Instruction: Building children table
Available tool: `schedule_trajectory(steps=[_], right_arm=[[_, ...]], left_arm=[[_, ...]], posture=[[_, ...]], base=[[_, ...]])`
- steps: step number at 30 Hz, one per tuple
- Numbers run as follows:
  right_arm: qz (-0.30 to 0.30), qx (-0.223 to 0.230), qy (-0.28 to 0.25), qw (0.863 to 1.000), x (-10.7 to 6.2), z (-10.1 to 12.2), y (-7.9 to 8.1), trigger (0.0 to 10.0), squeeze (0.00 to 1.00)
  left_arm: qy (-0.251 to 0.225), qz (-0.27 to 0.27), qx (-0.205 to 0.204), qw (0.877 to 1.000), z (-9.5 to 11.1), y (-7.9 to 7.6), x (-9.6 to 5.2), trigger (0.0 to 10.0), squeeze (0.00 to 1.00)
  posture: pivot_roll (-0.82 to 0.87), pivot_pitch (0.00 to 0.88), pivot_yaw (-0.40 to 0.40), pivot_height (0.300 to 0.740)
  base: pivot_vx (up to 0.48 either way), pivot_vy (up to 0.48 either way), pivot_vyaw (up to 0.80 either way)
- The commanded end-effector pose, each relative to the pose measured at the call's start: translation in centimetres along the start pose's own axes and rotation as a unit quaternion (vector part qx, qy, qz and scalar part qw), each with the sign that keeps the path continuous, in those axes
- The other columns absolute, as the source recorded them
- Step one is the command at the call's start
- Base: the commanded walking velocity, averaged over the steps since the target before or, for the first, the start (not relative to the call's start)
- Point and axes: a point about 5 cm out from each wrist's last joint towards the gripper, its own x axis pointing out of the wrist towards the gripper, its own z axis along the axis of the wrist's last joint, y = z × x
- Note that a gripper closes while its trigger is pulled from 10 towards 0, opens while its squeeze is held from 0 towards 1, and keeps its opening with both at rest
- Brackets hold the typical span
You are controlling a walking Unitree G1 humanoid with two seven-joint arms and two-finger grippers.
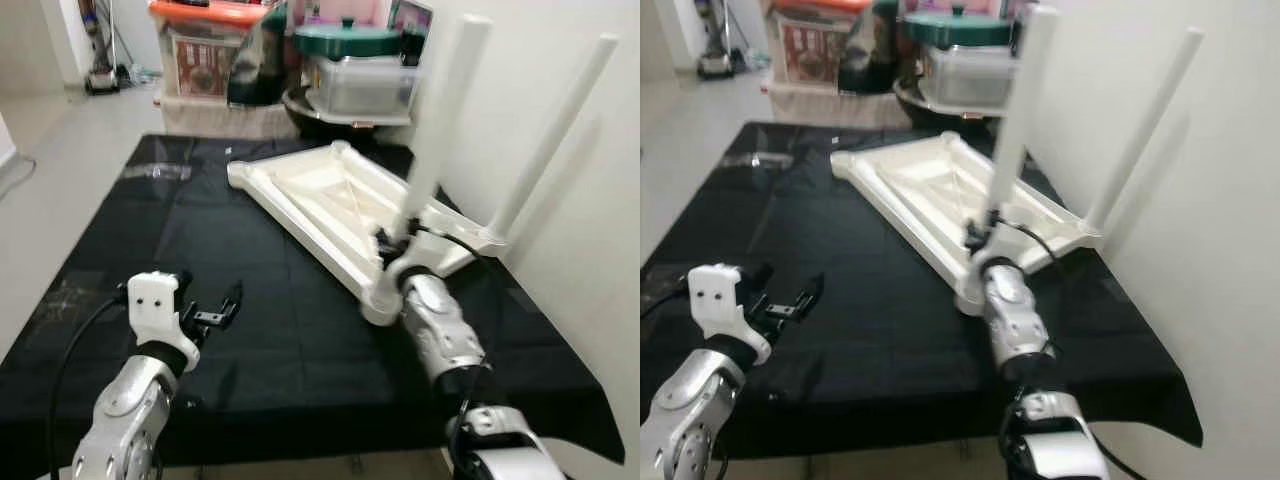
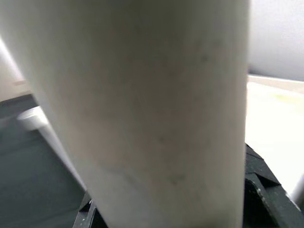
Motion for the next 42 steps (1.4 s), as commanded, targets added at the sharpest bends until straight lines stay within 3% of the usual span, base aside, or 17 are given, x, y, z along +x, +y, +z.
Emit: schedule_trajectory(steps=[1, 3, 4, 5, 6, 9, 10, 22, 23, 25, 28, 30, 34, 35, 40, 41, 42], right_arm=[[-0.032, -0.027, 0.08, 0.996, -0.7, -3.2, -1.3, 10.0, 0.0], [-0.022, -0.024, 0.082, 0.996, -0.6, -3.3, -1.0, 10.0, 0.0], [0.023, -0.006, 0.052, 0.998, -0.4, -2.3, 0.0, 10.0, 0.51], [0.023, -0.006, 0.052, 0.998, -0.4, -2.3, 0.0, 10.0, 0.51], [0.074, 0.019, 0.013, 0.997, -0.1, -0.8, 1.0, 10.0, 1.0], [0.205, 0.052, -0.031, 0.977, 0.2, 1.5, 3.6, 10.0, 1.0], [0.267, 0.055, -0.049, 0.961, 0.3, 2.7, 4.5, 10.0, 0.0], [0.606, 0.011, -0.036, 0.795, -3.6, 3.6, 7.2, 9.6, 0.0], [0.62, -0.001, -0.022, 0.785, -4.0, 2.3, 7.5, 2.9, 0.0], [0.627, -0.007, -0.014, 0.779, -4.2, 1.4, 7.7, 2.1, 0.0], [0.619, -0.009, -0.004, 0.785, -4.3, 0.4, 8.0, 0.0, 0.0], [0.517, -0.047, 0.023, 0.854, -3.1, -1.7, 7.7, 0.0, 0.0], [0.393, -0.085, 0.048, 0.914, -1.6, -2.7, 6.7, 0.0, 0.0], [0.23, -0.077, 0.08, 0.967, -0.1, -3.1, 3.9, 0.0, 0.0], [-0.028, -0.064, 0.121, 0.99, -0.2, -4.1, -1.8, 0.0, 0.0], [-0.069, -0.065, 0.129, 0.987, -0.9, -4.3, -2.8, 7.1, 0.0], [-0.069, -0.065, 0.129, 0.987, -0.9, -4.3, -2.8, 7.1, 0.0]], left_arm=[[0.005, -0.003, -0.001, 1.0, -0.2, -0.2, 0.2, 10.0, 0.0], [0.005, -0.003, -0.001, 1.0, -0.3, -0.2, 0.2, 10.0, 0.0], [0.005, -0.003, -0.001, 1.0, -0.3, -0.2, 0.3, 10.0, 0.0], [0.005, -0.003, -0.001, 1.0, -0.3, -0.2, 0.3, 10.0, 0.0], [0.005, -0.003, -0.001, 1.0, -0.3, -0.1, 0.3, 10.0, 0.0], [0.005, -0.003, -0.002, 1.0, -0.3, 0.0, 0.3, 10.0, 0.0], [0.004, -0.003, -0.003, 1.0, -0.3, 0.0, 0.3, 10.0, 0.0], [0.004, -0.008, -0.006, 1.0, -0.3, -0.1, 0.4, 10.0, 0.0], [0.004, -0.007, -0.006, 1.0, -0.3, -0.1, 0.4, 10.0, 0.0], [0.003, -0.007, -0.006, 1.0, -0.3, -0.1, 0.4, 10.0, 0.0], [0.003, -0.006, -0.006, 1.0, -0.3, -0.2, 0.3, 10.0, 0.0], [0.003, -0.007, -0.006, 1.0, -0.3, -0.2, 0.2, 10.0, 0.0], [0.003, -0.008, -0.007, 1.0, -0.3, -0.2, 0.1, 10.0, 0.0], [0.003, -0.008, -0.007, 1.0, -0.3, -0.3, 0.1, 10.0, 0.0], [0.002, -0.007, -0.006, 1.0, -0.2, -0.2, 0.0, 10.0, 0.0], [0.002, -0.006, -0.006, 1.0, -0.2, -0.2, 0.0, 10.0, 0.0], [0.002, -0.006, -0.006, 1.0, -0.2, -0.2, 0.0, 10.0, 0.0]], posture=[[0.08, 0.0, -0.104, 0.74], [0.08, 0.0, -0.105, 0.74], [0.09, 0.0, -0.109, 0.74], [0.09, 0.0, -0.109, 0.74], [0.09, 0.0, -0.109, 0.74], [0.09, 0.0, -0.11, 0.74], [0.1, 0.0, -0.111, 0.74], [0.12, 0.0, -0.123, 0.74], [0.12, 0.0, -0.125, 0.74], [0.12, 0.0, -0.126, 0.74], [0.12, 0.0, -0.123, 0.74], [0.12, 0.0, -0.12, 0.74], [0.11, 0.0, -0.117, 0.74], [0.1, 0.0, -0.117, 0.74], [0.1, 0.0, -0.113, 0.74], [0.1, 0.0, -0.113, 0.74], [0.1, 0.0, -0.113, 0.74]], base=[[0.0, 0.0, 0.0], [0.0, 0.0, 0.0], [0.0, 0.0, 0.0], [0.0, 0.0, 0.0], [0.0, 0.0, 0.0], [0.0, 0.0, 0.0], [0.0, 0.0, 0.0], [0.0, 0.0, 0.0], [0.0, 0.0, 0.0], [0.0, 0.0, 0.0], [0.0, 0.0, 0.0], [0.0, 0.0, 0.0], [0.0, 0.0, 0.0], [0.0, 0.0, 0.0], [0.0, 0.0, 0.0], [0.0, 0.0, 0.0], [0.0, 0.0, 0.0]])
